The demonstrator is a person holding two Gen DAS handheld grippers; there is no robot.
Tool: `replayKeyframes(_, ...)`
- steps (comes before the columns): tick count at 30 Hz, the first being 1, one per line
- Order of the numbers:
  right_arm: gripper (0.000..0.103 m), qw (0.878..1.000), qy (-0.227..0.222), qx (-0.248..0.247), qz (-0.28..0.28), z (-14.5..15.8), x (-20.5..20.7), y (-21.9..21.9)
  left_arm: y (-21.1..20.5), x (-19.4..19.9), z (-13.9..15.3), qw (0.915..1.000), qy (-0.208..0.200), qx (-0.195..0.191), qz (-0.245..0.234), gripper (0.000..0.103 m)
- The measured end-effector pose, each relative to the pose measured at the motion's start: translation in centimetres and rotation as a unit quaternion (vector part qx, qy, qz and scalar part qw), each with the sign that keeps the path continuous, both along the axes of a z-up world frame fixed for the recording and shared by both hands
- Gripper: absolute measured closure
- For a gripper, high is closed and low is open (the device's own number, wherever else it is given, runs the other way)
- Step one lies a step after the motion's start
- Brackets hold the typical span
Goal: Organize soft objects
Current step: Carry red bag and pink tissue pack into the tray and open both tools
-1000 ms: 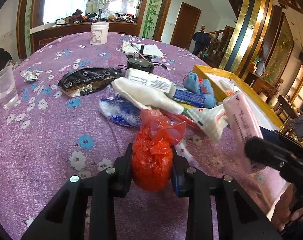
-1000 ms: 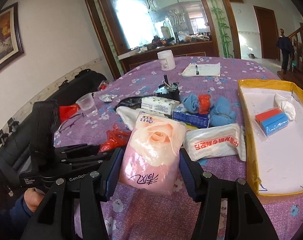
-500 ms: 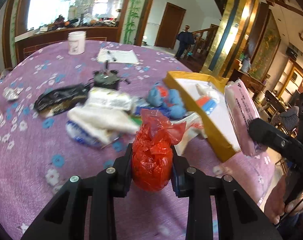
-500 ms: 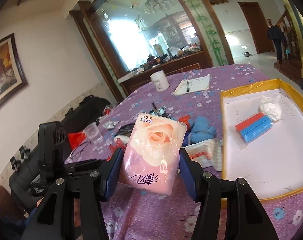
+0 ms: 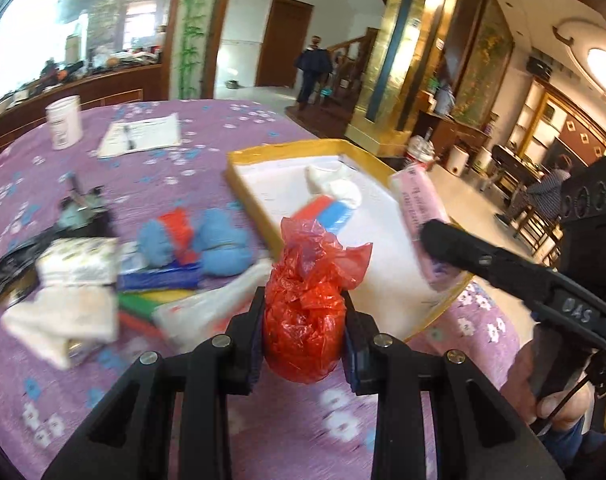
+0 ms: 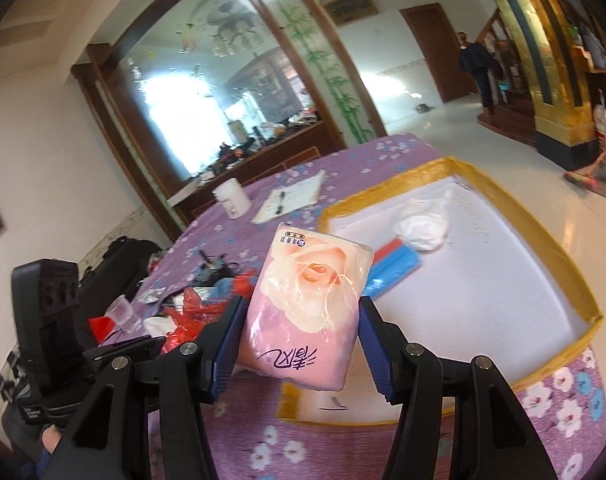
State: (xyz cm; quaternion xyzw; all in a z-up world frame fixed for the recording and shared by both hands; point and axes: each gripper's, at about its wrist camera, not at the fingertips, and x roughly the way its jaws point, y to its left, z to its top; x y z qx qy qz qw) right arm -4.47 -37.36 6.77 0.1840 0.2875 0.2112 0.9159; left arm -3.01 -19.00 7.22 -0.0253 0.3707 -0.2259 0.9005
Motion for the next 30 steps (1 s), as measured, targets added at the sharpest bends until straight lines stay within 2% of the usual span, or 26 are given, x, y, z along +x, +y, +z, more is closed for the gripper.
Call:
replayKeyframes(6,0.043,0.998,0.044,-0.011,-0.038,-1.7,2.0,-2.8,-5.2,2.1,-1.1,0.999,0.008,0.022,-0.039,0.073)
replayKeyframes(12,0.042,0.996,0.067,-0.033,-0.057,-2.4,3.1,-4.3,-8.0,4.0,-3.4,0.9977,0.035,0.035,-0.046,0.073)
replayKeyframes(16,0.041,0.995,0.067,-0.043,-0.055,-2.6,3.2,-4.2,-8.4,4.0,-4.3,0.9973,0.04,0.042,-0.046,0.072)
replayKeyframes(19,0.04,0.995,0.068,-0.045,-0.059,-2.6,3.3,-4.1,-8.4,4.1,-4.3,0.9973,0.038,0.044,-0.045,0.064)
replayKeyframes(20,0.04,0.995,0.069,-0.046,-0.058,-2.6,3.3,-4.0,-8.4,4.0,-4.3,0.9975,0.036,0.044,-0.042,0.057)
replayKeyframes(23,0.039,0.995,0.068,-0.045,-0.06,-2.6,3.3,-4.0,-8.3,4.0,-4.2,0.9977,0.035,0.039,-0.044,0.054)
replayKeyframes(30,0.039,0.996,0.059,-0.035,-0.064,-1.9,2.6,-3.9,-7.6,3.0,-3.6,0.9981,0.029,0.033,-0.043,0.052)
